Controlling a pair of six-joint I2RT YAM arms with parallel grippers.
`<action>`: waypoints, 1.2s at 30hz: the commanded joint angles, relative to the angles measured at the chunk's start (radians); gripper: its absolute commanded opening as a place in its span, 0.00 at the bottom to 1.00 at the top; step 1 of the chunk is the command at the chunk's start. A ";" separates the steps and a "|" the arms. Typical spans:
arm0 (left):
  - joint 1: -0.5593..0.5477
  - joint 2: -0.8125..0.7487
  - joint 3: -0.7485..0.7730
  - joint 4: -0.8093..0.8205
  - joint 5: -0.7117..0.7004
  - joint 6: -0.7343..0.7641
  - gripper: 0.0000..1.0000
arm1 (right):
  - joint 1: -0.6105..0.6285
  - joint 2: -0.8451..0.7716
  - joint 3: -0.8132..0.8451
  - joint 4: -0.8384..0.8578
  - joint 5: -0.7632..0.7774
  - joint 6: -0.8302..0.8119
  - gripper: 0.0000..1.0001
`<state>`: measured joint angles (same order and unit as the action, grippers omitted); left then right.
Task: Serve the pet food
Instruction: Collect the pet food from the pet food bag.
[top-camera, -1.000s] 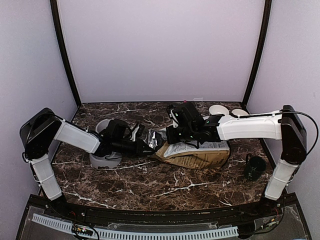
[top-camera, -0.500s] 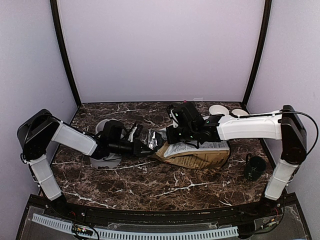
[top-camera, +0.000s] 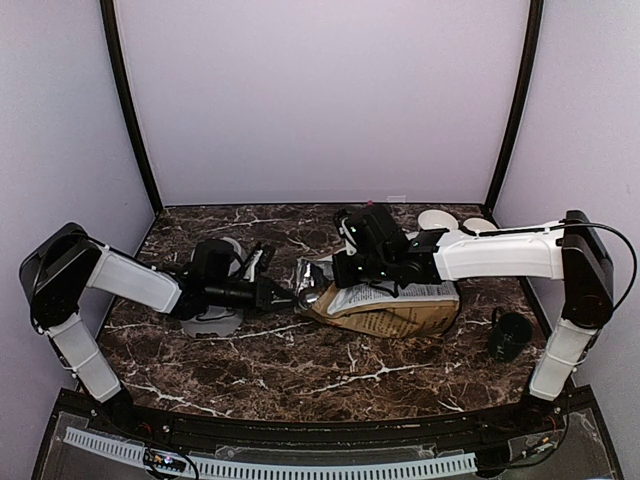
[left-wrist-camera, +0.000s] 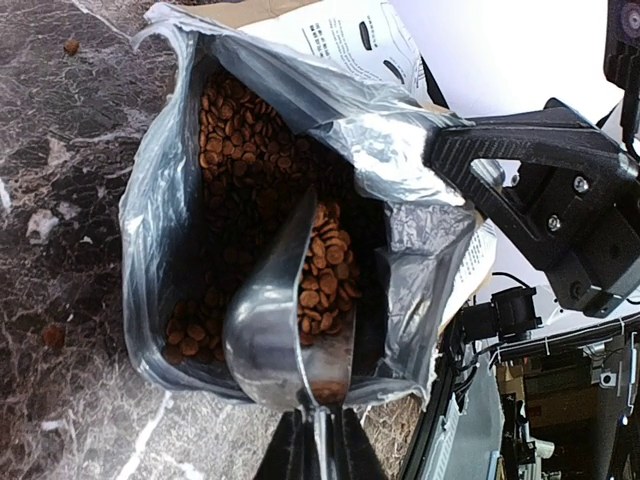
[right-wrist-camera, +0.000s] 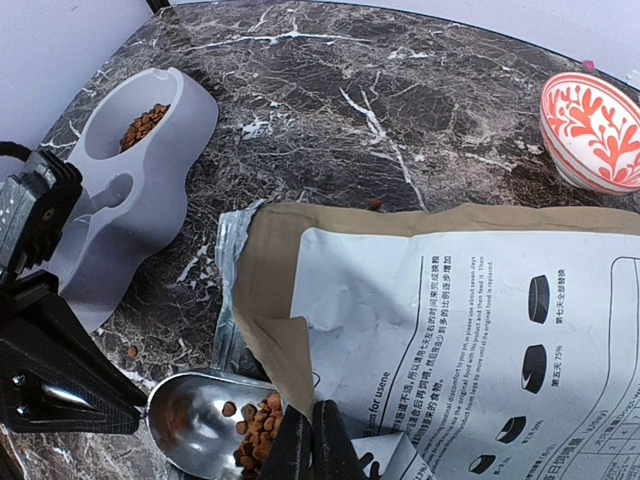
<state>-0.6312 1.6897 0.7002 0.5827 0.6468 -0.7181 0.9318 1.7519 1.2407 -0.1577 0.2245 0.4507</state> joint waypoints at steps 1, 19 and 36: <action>0.010 -0.064 -0.024 0.032 0.023 0.009 0.00 | -0.024 -0.036 0.005 0.015 0.061 0.005 0.00; 0.048 -0.159 -0.078 0.011 0.010 0.015 0.00 | -0.025 -0.032 0.038 -0.005 0.082 -0.032 0.00; 0.083 -0.237 -0.216 0.184 0.032 -0.071 0.00 | -0.025 0.003 0.096 -0.042 0.063 -0.015 0.00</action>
<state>-0.5610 1.5028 0.5121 0.6647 0.6495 -0.7567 0.9318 1.7531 1.2900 -0.2245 0.2325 0.4355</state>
